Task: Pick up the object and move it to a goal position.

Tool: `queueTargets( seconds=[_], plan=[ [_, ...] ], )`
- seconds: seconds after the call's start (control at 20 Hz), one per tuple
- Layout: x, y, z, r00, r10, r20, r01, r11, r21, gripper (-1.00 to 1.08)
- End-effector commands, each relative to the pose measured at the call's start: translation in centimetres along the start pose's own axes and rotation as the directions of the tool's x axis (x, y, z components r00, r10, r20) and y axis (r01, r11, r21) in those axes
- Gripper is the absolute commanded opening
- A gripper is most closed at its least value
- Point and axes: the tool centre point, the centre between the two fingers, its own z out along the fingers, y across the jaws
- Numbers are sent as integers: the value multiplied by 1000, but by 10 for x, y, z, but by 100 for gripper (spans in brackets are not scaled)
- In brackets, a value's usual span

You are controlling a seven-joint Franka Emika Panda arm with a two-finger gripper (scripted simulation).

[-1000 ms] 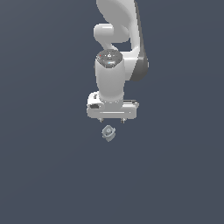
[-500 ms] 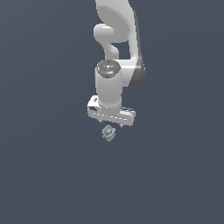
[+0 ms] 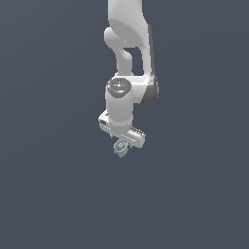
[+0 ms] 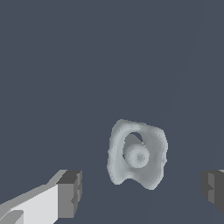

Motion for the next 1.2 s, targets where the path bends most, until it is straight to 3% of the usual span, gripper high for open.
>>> queueTargets(
  seconds=[0.0, 0.45, 0.8, 1.15],
  plan=[
    [0, 2, 7, 999, 52, -1, -52, 999, -3, 100],
    [-1, 7, 19, 989, 149, -3, -149, 989, -10, 100],
    [-1, 7, 23, 989, 151, -3, -151, 988, -11, 100],
    [-2, 8, 55, 988, 154, -3, -155, 988, -11, 100]
  ],
)
